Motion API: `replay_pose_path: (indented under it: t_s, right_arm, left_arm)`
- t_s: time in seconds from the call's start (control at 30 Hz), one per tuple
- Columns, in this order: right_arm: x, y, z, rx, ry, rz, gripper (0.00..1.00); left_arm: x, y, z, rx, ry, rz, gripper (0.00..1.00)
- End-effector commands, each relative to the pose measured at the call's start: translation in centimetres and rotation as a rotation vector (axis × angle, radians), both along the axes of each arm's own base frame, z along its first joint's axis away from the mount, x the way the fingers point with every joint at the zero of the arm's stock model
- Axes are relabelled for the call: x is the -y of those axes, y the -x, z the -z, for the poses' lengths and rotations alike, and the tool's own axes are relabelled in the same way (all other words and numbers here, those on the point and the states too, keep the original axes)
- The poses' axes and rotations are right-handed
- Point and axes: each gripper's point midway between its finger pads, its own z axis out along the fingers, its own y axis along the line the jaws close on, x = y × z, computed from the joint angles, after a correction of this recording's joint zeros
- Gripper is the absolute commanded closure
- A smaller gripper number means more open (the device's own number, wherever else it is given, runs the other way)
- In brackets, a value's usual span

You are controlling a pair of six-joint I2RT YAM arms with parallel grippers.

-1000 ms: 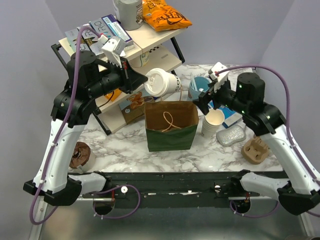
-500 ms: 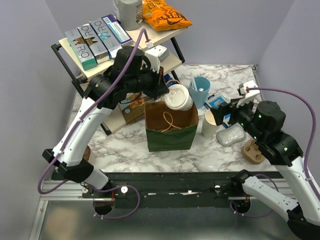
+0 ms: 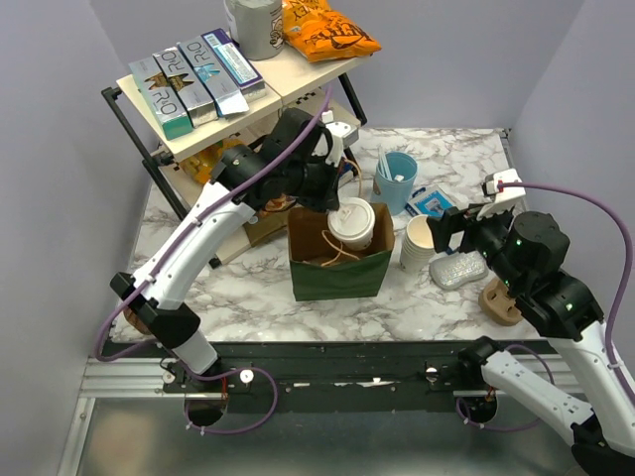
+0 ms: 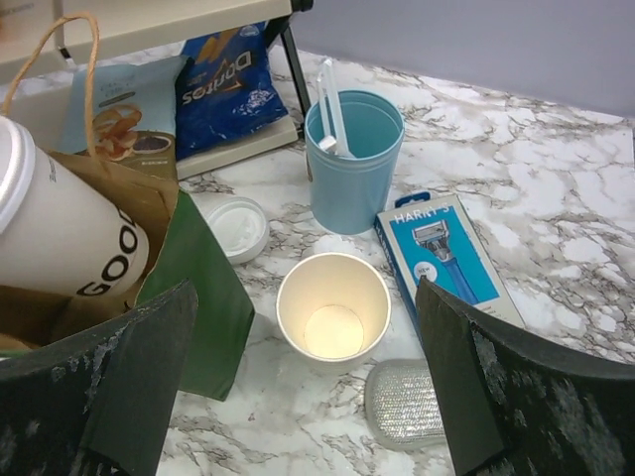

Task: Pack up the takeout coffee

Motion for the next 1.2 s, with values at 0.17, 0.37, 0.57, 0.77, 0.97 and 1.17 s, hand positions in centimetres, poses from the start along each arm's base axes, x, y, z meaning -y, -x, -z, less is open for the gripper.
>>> replay_pose_path:
  t_s: [0.17, 0.37, 0.57, 0.77, 0.97, 1.17]
  right_arm:
    - [0.7, -0.2, 2.1, -0.052, 0.031, 0.047, 0.00]
    - [0.8, -0.4, 2.4, -0.055, 0.039, 0.049, 0.00]
    - [0.5, -0.5, 2.7, -0.063, 0.045, 0.039, 0.00]
    - [0.5, -0.6, 2.9, -0.067, 0.046, 0.041, 0.00]
    - [0.4, -0.6, 3.0, -0.069, 0.047, 0.039, 0.00]
    - [0.3, -0.8, 3.3, -0.078, 0.054, 0.039, 0.00]
  left_arm:
    - [1.6, -1.6, 2.8, -0.033, -0.107, -0.063, 1.00]
    - [3.3, -1.7, 5.4, -0.070, -0.162, -0.041, 1.00]
    - [3.3, -1.8, 6.2, -0.066, -0.188, -0.059, 1.00]
    - [3.5, -0.9, 7.3, -0.065, -0.192, -0.051, 1.00]
    - [3.6, -1.1, 8.3, -0.057, -0.199, -0.055, 1.00]
    - [3.7, -1.3, 9.2, -0.031, -0.217, -0.070, 1.00]
